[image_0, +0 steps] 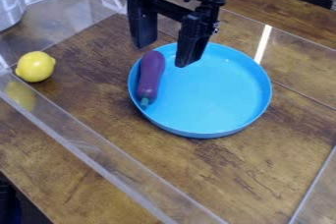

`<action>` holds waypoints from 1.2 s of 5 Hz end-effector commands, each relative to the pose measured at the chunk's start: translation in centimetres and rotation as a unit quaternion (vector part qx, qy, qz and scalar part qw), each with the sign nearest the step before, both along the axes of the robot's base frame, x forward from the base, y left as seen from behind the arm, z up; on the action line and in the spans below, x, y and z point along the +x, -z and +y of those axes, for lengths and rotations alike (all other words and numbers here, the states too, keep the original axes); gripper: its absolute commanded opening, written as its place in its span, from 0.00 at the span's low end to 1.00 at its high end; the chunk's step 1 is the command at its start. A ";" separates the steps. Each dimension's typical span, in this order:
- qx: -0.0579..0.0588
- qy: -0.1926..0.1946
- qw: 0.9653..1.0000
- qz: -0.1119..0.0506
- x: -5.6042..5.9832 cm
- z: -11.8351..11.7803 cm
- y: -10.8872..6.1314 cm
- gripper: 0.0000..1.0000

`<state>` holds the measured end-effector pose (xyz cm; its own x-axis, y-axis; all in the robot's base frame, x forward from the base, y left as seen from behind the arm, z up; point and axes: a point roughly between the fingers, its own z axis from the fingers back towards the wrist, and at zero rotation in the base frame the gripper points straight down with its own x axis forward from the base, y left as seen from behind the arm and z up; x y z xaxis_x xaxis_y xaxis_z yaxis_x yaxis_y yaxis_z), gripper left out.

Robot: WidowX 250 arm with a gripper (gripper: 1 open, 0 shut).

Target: Remove the purple eggplant from inside the blue tray and put it on the table

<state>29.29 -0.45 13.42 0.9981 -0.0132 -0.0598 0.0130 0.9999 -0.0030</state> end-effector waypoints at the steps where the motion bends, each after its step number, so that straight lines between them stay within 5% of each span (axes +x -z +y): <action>1: 0.002 -0.004 1.000 0.005 0.1 0.2 0.7 1.00; 6: 0.013 -0.016 1.000 0.016 0.9 1.7 3.7 1.00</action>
